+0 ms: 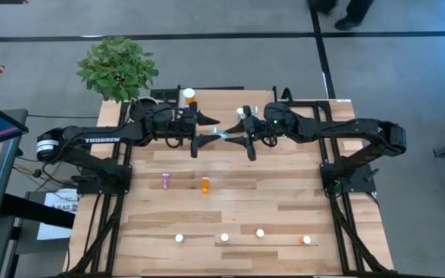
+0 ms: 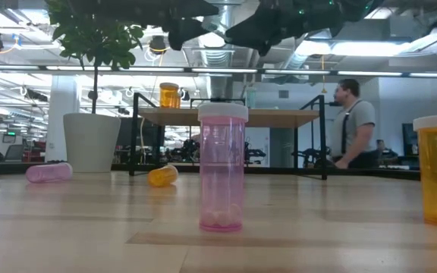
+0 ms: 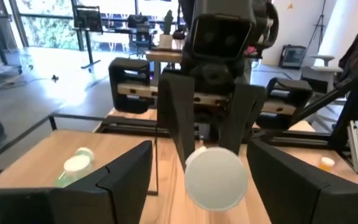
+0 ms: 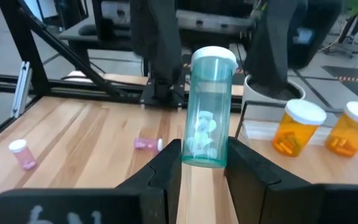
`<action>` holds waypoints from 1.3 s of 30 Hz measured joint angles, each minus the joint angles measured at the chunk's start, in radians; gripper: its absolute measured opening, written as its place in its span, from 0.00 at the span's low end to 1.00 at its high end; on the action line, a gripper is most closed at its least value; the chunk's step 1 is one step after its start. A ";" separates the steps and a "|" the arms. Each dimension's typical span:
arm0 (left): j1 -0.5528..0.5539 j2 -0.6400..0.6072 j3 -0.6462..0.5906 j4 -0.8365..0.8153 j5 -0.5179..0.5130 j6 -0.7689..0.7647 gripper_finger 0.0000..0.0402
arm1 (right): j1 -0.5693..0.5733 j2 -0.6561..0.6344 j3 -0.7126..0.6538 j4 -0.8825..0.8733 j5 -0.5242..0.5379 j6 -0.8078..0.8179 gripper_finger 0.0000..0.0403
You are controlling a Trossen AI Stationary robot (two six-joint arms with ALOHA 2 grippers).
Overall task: Pick and place medicine bottles onto shelf by color
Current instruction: Adjust the green pill bottles on the shelf
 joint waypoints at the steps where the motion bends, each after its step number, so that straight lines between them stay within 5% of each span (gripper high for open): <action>1: 0.000 -0.008 0.000 -0.004 0.000 0.001 0.58 | -0.002 0.000 0.000 -0.004 0.000 0.000 0.32; 26: 0.005 -0.049 0.000 -0.108 -0.019 0.022 0.24 | -0.006 0.001 0.000 0.003 0.003 0.009 0.32; 39: 0.032 -0.080 0.031 -0.185 -0.132 0.021 0.24 | -0.044 -0.042 0.001 -0.092 0.034 0.037 0.43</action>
